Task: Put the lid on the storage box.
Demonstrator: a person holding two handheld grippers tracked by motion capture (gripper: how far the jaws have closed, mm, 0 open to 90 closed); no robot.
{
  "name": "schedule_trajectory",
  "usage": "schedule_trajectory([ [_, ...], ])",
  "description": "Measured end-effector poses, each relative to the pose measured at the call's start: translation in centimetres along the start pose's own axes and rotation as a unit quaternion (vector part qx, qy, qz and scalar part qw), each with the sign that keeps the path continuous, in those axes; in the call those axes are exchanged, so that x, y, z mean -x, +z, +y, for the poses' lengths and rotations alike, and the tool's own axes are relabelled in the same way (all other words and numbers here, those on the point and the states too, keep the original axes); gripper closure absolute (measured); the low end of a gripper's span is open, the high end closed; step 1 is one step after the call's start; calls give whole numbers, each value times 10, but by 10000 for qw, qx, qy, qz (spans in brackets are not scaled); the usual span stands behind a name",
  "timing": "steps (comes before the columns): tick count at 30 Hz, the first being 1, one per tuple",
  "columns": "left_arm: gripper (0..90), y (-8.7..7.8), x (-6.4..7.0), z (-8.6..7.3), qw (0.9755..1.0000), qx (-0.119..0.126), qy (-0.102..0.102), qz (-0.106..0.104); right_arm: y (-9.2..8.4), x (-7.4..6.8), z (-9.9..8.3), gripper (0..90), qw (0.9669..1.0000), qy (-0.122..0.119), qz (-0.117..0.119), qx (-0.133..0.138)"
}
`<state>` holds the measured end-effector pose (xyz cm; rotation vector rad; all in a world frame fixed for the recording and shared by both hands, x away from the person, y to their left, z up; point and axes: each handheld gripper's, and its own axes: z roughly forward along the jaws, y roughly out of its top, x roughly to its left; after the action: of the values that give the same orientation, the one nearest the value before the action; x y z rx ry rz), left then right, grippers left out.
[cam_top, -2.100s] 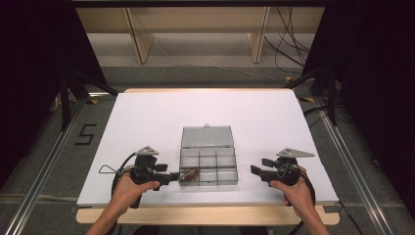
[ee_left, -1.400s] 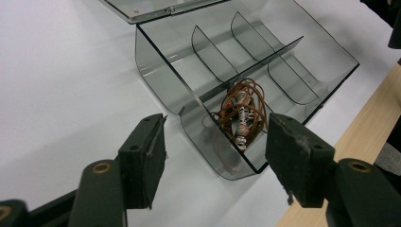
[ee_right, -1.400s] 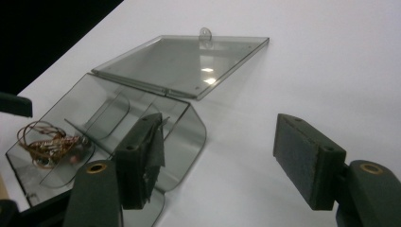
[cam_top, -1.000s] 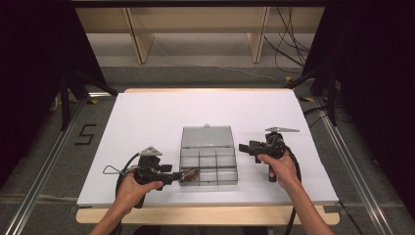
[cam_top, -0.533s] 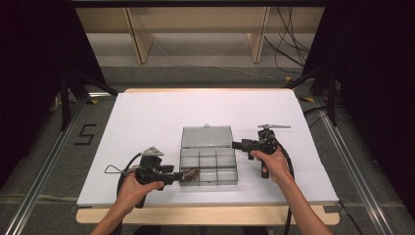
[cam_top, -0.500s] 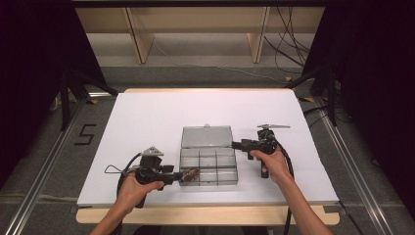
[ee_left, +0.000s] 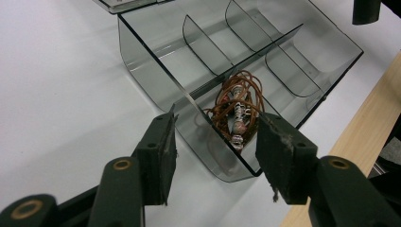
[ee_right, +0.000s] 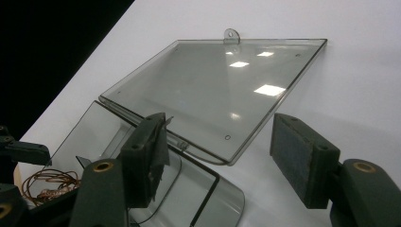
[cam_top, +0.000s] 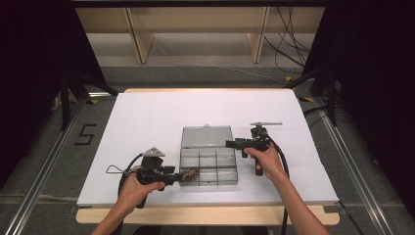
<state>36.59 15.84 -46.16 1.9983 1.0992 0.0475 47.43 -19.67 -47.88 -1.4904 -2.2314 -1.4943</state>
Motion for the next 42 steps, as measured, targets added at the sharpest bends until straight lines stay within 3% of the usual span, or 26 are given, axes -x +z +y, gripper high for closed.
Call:
schedule_trajectory([
  [2, 482, 0, -1, 0, 10000, -14, 21, -7, 1, -1, 0, 391, 9999, 141, -50, -46],
  [7, 487, 0, -2, -1, 9999, -87, 132, 5, 6, 2, -1, 402, 9998, 134, -92, -75],
  [8, 488, 1, 0, -1, 10000, -36, 30, 1, 5, 2, 0, 405, 9998, 155, -33, -79],
  [16, 498, 4, -1, -1, 10000, -76, 34, -5, 6, 5, 1, 432, 9994, 329, 59, -55],
  [26, 509, 5, -1, -2, 9999, -110, 66, -11, 11, 9, 1, 456, 9994, 350, 28, -40],
  [27, 510, 4, -2, -2, 9997, -184, 149, -12, 11, 9, 1, 459, 9994, 353, 33, -44],
  [30, 516, 6, 0, -2, 9999, -89, 72, -13, 11, 10, 1, 457, 9993, 371, 43, -45],
  [42, 571, 8, 0, -2, 9998, -119, 162, -32, 14, 12, 1, 455, 9989, 455, 38, -87],
])
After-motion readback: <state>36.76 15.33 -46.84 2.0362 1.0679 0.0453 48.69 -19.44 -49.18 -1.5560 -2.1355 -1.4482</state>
